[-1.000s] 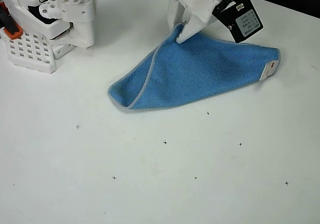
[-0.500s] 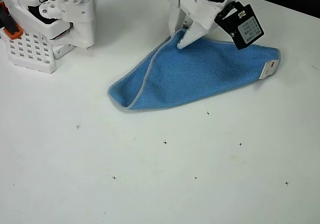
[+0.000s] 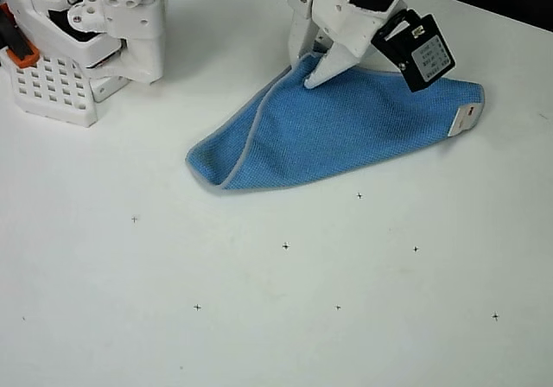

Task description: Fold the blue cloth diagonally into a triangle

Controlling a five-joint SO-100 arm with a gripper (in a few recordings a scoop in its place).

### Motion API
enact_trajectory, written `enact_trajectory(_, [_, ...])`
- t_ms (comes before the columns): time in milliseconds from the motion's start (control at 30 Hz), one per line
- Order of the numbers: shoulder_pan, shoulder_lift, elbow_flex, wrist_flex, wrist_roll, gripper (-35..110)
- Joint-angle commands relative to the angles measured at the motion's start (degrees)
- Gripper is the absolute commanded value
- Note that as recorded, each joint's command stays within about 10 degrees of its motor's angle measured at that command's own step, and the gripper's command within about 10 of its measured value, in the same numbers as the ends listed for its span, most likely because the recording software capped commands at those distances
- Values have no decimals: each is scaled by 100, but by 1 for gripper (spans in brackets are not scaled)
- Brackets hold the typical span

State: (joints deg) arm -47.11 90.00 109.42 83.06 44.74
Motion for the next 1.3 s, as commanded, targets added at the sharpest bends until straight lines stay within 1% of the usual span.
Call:
enact_trajectory(0, [-9, 149, -264, -9, -97, 22])
enact_trajectory(133, [114, 167, -413, 62, -352, 31])
enact_trajectory(533, [554, 439, -765, 483, -914, 34])
enact_trajectory(833, [1626, 624, -1512, 1081, -2312, 34])
enact_trajectory(967, [2320, 1158, -940, 896, -3015, 34])
enact_trajectory(1133, [3226, 1756, 596, 352, -3797, 33])
enact_trajectory(1267, [3709, 2266, 1608, -325, -4351, 33])
